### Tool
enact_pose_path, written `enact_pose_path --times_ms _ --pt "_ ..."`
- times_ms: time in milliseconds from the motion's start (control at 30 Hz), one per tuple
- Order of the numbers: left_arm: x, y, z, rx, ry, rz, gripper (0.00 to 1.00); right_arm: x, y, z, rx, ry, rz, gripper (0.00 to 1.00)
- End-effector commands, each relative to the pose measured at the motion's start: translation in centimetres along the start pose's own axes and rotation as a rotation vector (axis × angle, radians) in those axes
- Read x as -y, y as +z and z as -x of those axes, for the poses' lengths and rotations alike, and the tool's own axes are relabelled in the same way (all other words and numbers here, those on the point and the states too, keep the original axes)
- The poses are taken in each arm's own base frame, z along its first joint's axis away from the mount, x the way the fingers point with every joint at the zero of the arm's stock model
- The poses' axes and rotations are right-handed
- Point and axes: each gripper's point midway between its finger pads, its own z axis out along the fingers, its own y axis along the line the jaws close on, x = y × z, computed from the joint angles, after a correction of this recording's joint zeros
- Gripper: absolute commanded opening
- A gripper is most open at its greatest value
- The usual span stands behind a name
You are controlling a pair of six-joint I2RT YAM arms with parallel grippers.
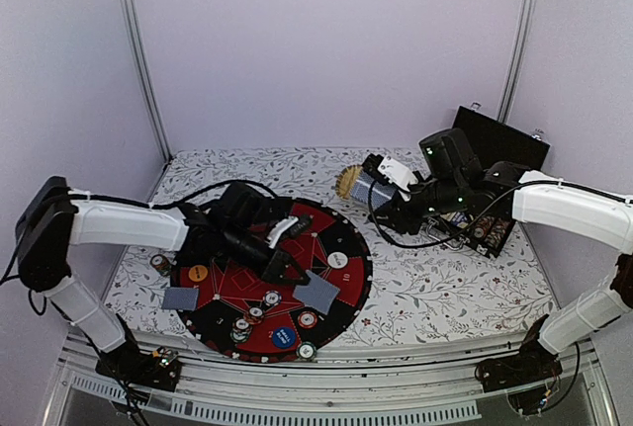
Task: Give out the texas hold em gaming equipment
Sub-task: Distribute the poker card in the small blind area.
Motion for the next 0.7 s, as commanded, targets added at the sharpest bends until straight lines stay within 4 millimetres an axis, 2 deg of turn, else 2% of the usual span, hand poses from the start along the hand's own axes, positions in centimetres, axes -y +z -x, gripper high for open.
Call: enact_pose_path --times_ms 0,133,267,467,667 --pt "1.0 3.6 -0.4 -0.065 0.049 -0.093 0.00 0.1 -0.7 -0.1 0.003 0.010 -0.014 0.43" --pt "1.8 6.2 -1.6 -0.139 0.059 -0.153 0.00 0.0 -0.7 -0.2 0.000 0.013 -0.011 0.43" --pt "2.0 7.6 -2.8 -0.191 0.049 -0.200 0.00 -0.1 -0.7 -0.4 -0.003 0.017 -0.008 0.43" --pt "1.6 8.1 -4.0 -0.228 0.046 -0.207 0.00 -0.2 -0.6 -0.4 0.000 0.023 0.005 0.43" --pt "-0.4 8.5 -5.3 -0.283 0.040 -0.107 0.00 -0.4 -0.5 -0.2 0.005 0.022 0.011 0.43"
